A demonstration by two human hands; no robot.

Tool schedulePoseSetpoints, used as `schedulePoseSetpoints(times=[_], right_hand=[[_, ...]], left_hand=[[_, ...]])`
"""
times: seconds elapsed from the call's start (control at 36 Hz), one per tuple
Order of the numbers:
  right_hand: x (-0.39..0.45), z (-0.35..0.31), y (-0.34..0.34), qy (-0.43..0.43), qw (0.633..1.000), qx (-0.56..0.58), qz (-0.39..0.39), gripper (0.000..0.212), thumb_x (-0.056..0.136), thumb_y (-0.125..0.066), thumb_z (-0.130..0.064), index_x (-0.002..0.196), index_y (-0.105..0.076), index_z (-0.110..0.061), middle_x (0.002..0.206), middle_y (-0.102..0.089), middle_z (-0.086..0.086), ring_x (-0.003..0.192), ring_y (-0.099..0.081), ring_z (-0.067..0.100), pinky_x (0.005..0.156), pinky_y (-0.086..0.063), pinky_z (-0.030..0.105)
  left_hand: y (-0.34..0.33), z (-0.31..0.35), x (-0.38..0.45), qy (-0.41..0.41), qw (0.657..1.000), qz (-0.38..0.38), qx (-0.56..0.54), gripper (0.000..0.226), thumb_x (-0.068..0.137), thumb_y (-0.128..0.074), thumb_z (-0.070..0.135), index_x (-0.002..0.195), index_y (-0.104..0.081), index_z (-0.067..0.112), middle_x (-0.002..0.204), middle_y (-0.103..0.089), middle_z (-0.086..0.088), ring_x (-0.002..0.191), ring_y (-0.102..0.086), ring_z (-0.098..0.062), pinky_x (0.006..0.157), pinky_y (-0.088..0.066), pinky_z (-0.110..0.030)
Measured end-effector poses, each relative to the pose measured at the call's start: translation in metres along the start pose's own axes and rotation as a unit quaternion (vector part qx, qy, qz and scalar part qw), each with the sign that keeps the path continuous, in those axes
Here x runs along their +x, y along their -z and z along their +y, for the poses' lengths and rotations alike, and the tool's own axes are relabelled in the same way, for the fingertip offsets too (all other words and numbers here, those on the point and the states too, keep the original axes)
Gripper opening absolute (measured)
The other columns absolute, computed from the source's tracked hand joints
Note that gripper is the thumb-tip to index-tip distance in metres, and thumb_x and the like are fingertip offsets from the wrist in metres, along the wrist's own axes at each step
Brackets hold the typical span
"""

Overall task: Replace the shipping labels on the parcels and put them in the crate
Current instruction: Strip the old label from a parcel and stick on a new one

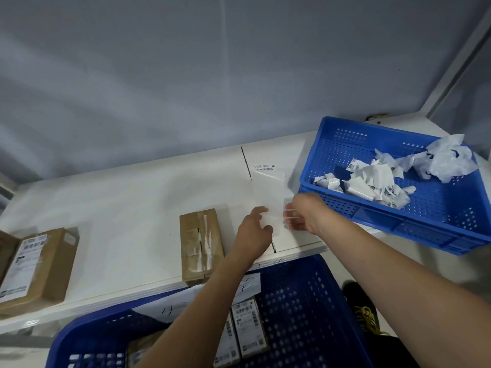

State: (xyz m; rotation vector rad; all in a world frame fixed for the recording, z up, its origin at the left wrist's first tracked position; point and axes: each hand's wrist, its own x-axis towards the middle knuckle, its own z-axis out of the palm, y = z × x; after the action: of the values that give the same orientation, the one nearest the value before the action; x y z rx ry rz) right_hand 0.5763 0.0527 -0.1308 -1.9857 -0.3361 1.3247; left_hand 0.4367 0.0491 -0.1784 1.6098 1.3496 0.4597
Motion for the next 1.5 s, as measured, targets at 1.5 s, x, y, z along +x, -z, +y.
schedulePoseSetpoints(times=[1.5], right_hand=[[0.033, -0.006, -0.007, 0.133, 0.93, -0.329, 0.097, 0.026, 0.089, -0.06, -0.002, 0.115, -0.063, -0.001, 0.109, -0.066, 0.015, 0.099, -0.065, 0.03, 0.065, -0.045, 0.031]], left_hand=[[-0.026, 0.052, 0.145, 0.168, 0.959, 0.142, 0.176, 0.069, 0.089, -0.076, 0.026, 0.14, -0.038, 0.001, 0.14, -0.042, -0.017, 0.129, -0.045, -0.031, 0.103, -0.041, -0.037]])
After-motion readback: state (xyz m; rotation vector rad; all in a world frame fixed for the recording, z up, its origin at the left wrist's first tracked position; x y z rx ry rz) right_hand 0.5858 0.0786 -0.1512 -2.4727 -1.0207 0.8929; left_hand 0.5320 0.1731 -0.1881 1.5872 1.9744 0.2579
